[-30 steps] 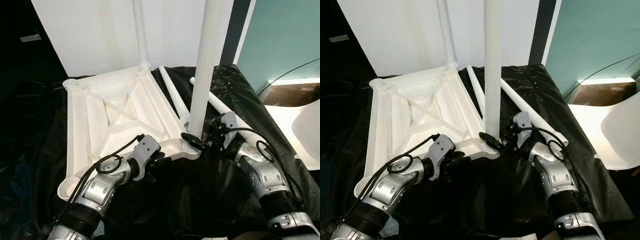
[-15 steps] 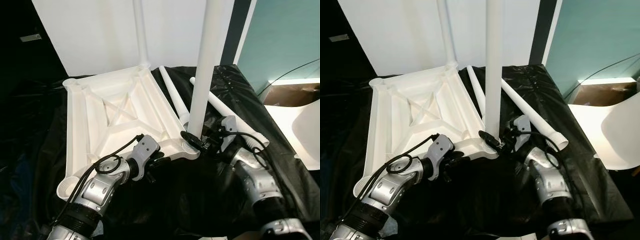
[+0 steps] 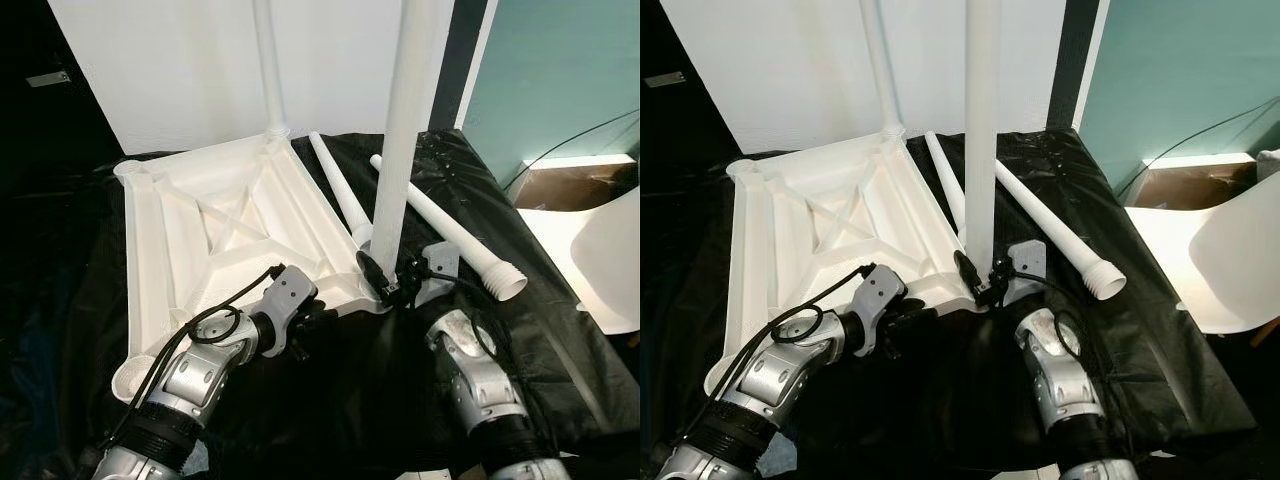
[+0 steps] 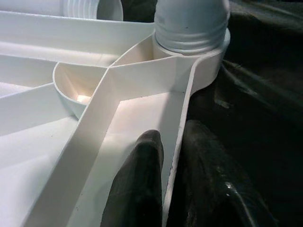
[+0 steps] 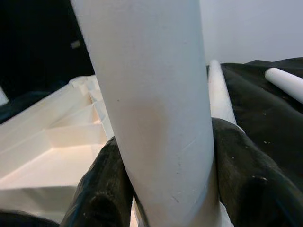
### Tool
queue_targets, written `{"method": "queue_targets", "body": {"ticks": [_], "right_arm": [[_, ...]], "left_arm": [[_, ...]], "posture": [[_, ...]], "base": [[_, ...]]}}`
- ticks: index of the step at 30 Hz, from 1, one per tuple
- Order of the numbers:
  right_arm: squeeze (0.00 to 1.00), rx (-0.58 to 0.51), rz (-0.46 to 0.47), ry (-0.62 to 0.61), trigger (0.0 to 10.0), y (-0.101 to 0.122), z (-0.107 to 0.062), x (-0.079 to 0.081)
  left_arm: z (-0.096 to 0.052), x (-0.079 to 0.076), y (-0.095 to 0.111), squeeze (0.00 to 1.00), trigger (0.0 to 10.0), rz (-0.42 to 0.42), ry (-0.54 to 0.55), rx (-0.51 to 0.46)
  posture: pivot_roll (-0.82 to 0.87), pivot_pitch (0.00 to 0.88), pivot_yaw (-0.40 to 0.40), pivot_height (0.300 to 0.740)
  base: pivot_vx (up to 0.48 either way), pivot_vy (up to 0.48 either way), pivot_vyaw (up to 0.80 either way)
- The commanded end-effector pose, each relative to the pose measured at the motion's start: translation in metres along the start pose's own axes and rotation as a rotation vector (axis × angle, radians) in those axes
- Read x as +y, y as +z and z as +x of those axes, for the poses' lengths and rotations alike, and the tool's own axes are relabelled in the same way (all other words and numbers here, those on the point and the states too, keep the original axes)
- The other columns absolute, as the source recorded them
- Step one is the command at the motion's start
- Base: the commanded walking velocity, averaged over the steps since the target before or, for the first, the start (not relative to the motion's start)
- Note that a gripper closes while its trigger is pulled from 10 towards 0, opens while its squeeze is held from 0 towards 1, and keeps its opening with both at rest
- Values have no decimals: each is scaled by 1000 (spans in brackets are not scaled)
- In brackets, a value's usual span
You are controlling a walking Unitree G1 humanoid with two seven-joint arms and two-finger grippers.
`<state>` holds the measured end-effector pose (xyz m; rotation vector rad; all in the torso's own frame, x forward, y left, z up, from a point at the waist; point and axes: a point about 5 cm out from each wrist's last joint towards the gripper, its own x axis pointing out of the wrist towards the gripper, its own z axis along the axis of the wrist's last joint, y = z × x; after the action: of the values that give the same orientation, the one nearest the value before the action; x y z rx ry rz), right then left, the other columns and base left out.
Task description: Building children table
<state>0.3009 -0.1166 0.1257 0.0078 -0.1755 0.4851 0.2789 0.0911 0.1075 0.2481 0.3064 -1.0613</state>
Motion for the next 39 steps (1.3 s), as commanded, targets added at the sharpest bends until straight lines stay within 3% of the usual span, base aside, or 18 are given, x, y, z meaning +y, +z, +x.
{"method": "queue_targets", "body": {"ticks": [1,5,6,8,10,16,17,18,19,22,29,32,35,37,39], "right_arm": [[1000,33,12,32,10000,-5,1,-1],[1000,14,4,84,10000,0,0,-2],[0,35,-15,191,10000,4,1,-7],[0,35,-15,191,10000,4,1,-7],[0,78,-80,344,10000,14,3,-21],[0,113,-153,418,10000,20,4,-37],[0,131,-169,447,3765,21,3,-41],[0,131,-169,447,3765,21,3,-41],[0,144,-174,471,0,22,3,-45],[0,154,-169,487,0,23,3,-46],[0,187,-41,486,0,14,-1,-41],[0,189,-16,379,0,-3,-7,-35],[0,83,34,157,0,-13,-10,-12],[0,83,34,157,0,-13,-10,-12],[0,23,58,126,0,-10,-7,5]], "left_arm": [[6,-16,-17,0,10000,-43,-100,60],[6,-15,-17,0,10000,-44,-97,60],[6,-14,-16,0,10000,-44,-96,60],[6,-14,-16,0,10000,-44,-96,60],[5,-13,-16,0,10000,-42,-94,59],[6,-14,-16,0,10000,-42,-95,56],[6,-14,-16,0,10000,-42,-97,55],[6,-14,-16,0,10000,-42,-97,55],[6,-15,-16,0,10000,-43,-99,55],[6,-16,-16,0,10000,-44,-101,56],[5,-17,-18,0,10000,-47,-106,62],[6,-18,-19,0,10000,-47,-108,64],[6,-18,-20,0,10000,-47,-104,64],[6,-18,-20,0,10000,-47,-104,64],[5,-18,-19,0,10000,-47,-101,63]], "posture": [[32,0,31,740],[32,0,31,740],[27,0,31,740],[27,0,31,740],[24,0,30,740],[20,0,31,740],[20,0,33,740],[20,0,33,740],[20,0,35,740],[20,0,34,740],[27,0,28,740],[33,0,21,740],[38,0,17,740],[38,0,17,740],[45,0,23,740]], "base": [[0,0,0],[0,0,0],[0,0,0],[0,0,0],[0,0,0],[0,0,0],[0,0,0],[0,0,0],[0,0,0],[0,0,0],[0,0,0],[0,0,0],[0,0,0],[0,0,0],[0,0,0]]}}
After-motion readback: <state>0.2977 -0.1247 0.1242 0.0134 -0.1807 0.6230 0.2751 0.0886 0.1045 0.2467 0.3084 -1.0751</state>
